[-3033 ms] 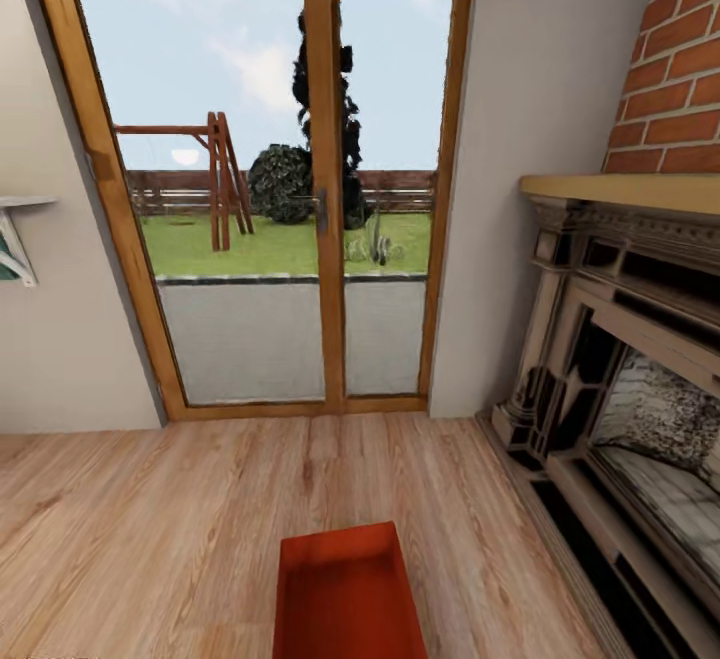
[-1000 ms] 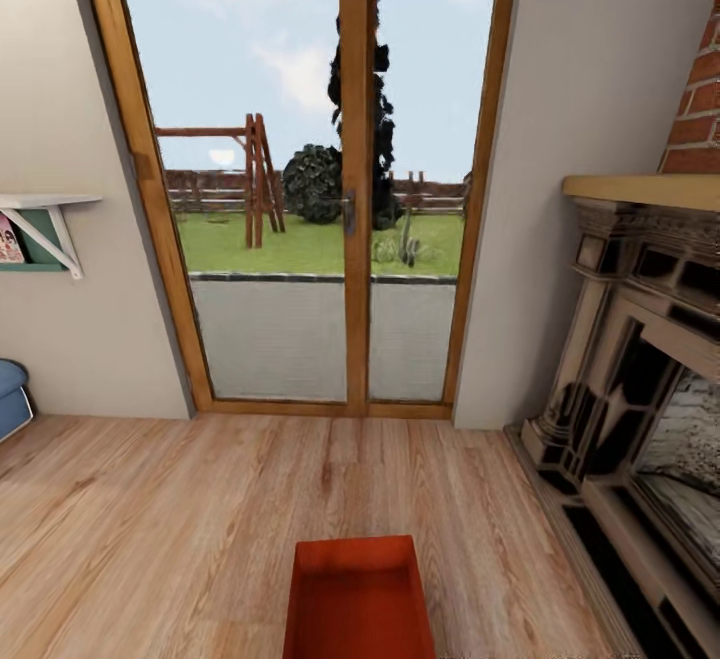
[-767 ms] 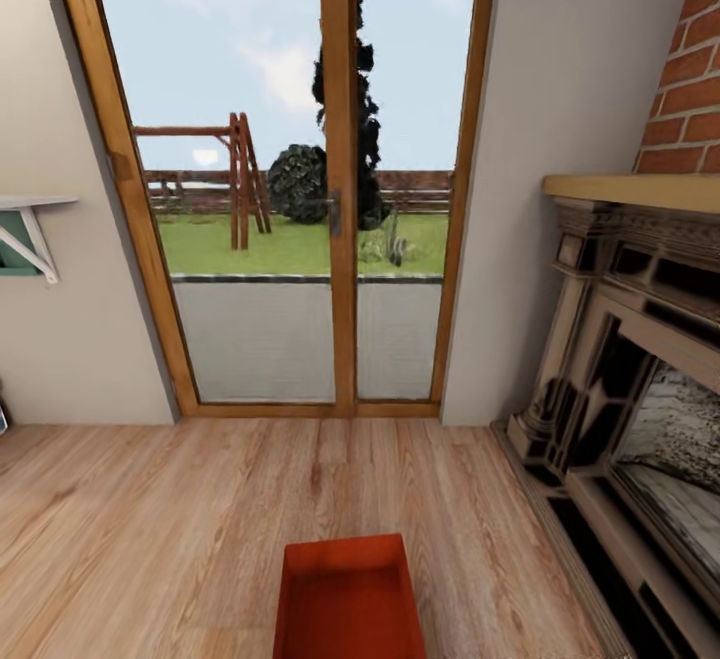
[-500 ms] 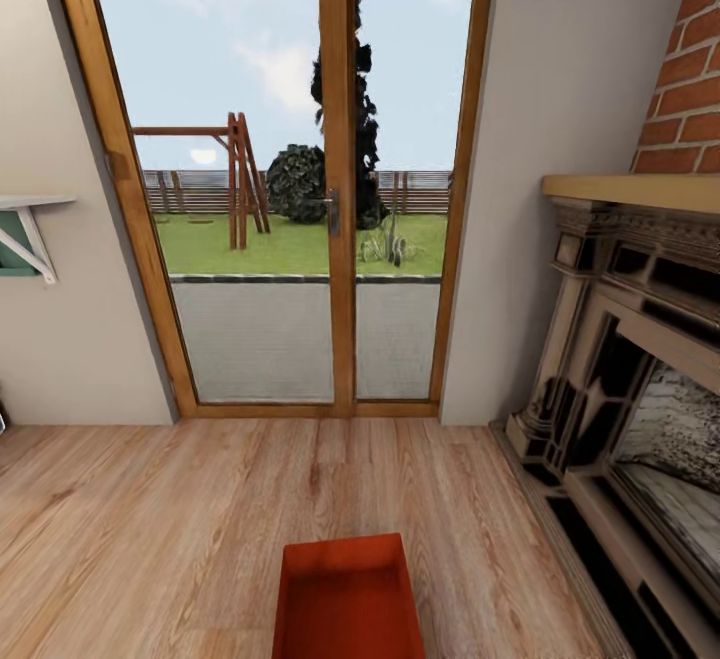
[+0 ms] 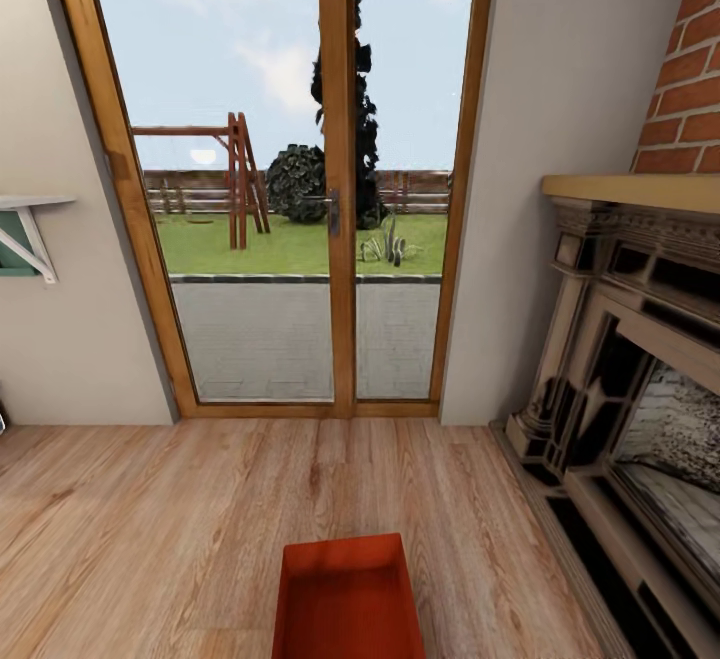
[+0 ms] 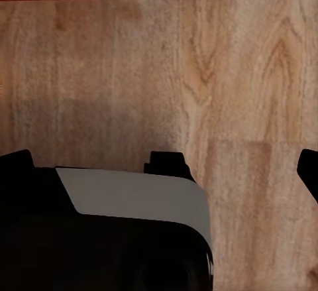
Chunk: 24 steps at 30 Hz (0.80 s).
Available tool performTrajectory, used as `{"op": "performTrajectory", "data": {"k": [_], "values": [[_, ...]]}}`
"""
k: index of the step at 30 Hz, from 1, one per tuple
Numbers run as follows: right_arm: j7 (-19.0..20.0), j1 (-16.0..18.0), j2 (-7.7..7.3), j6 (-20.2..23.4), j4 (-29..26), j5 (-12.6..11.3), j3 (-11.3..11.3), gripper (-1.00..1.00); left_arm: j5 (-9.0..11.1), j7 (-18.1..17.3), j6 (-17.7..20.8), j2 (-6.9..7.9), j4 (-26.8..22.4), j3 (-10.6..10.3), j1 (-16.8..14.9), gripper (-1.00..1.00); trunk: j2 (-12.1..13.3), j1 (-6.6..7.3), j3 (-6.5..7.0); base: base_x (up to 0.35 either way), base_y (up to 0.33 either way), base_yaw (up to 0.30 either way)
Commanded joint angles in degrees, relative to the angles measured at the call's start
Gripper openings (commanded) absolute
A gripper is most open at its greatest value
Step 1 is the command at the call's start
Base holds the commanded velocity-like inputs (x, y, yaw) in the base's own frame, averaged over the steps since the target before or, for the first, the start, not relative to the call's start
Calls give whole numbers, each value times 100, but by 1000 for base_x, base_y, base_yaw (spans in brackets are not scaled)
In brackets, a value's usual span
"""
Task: Move the two storage containers from the living room to the garage. In the garage, place one container on the floor and stack the other container on top of it (either order is fine).
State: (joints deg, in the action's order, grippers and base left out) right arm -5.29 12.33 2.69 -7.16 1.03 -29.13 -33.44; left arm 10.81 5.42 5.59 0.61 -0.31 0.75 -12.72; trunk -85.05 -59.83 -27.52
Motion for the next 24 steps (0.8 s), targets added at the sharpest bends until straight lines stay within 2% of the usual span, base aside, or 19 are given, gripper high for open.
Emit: {"op": "performTrajectory", "data": {"k": [1,24], "values": [[-6,5,4,-23,11,-49,-48,100,35,12,21,0,-4,4,-3,100,-3,0,-6,0,0,0],[11,5,5,-16,11,-48,-48,100,35,12,21,-1,-4,4,-3,100,-3,0,-32,0,0,0]]}}
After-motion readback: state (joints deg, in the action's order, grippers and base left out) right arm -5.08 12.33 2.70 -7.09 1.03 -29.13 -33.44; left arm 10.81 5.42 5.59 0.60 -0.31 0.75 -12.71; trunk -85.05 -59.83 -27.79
